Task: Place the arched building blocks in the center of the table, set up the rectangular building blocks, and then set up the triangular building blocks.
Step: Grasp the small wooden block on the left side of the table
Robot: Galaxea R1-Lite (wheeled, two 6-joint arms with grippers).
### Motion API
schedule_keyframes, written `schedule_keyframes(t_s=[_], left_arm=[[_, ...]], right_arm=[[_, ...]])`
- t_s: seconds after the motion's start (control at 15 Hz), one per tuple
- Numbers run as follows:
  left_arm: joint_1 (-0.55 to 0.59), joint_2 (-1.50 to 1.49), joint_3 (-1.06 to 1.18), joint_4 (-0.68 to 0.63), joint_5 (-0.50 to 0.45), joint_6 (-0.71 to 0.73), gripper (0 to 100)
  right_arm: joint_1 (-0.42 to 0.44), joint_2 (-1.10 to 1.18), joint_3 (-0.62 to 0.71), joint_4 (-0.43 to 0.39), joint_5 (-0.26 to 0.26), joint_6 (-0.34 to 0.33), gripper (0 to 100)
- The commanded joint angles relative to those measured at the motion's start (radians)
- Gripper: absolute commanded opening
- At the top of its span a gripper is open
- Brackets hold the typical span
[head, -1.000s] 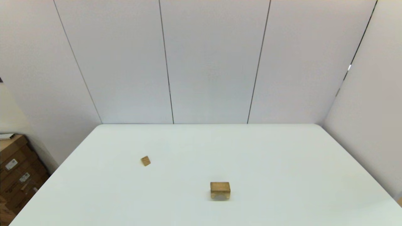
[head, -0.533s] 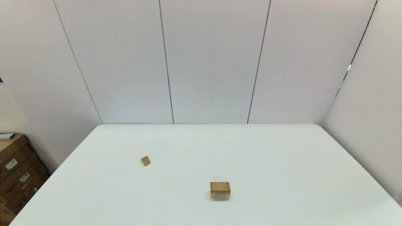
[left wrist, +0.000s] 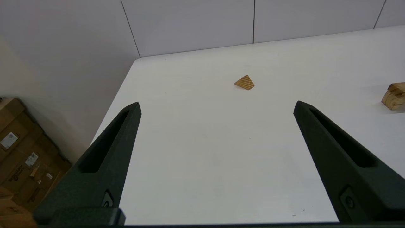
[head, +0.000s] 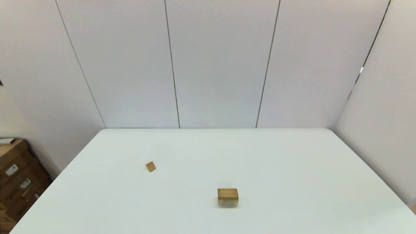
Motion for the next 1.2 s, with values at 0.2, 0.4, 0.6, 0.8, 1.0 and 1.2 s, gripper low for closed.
schedule_keyframes(t_s=[0.2,0.4,0.6,0.8,1.0,1.2], left_arm=[[0.001,0.000,0.000,0.000,-0.001,0.001,100],[0.001,0.000,0.000,0.000,-0.001,0.001,100],[0.001,0.000,0.000,0.000,0.001,0.001,100],[0.001,0.000,0.000,0.000,-0.001,0.001,100],[0.001,0.000,0.000,0.000,-0.001,0.001,100],[0.001,0.000,0.000,0.000,-0.001,0.001,100]], right_arm=[[0.010,-0.130,0.190,-0.240,-0.012,0.003,100],[0.010,-0.189,0.271,-0.315,-0.018,0.000,100],[0.010,-0.196,0.365,-0.475,-0.029,0.000,100],[0.010,-0.196,0.467,-0.596,-0.055,-0.004,100],[0.010,-0.196,0.503,-0.602,-0.057,-0.003,100],[0.010,-0.196,0.503,-0.604,-0.055,-0.004,100]])
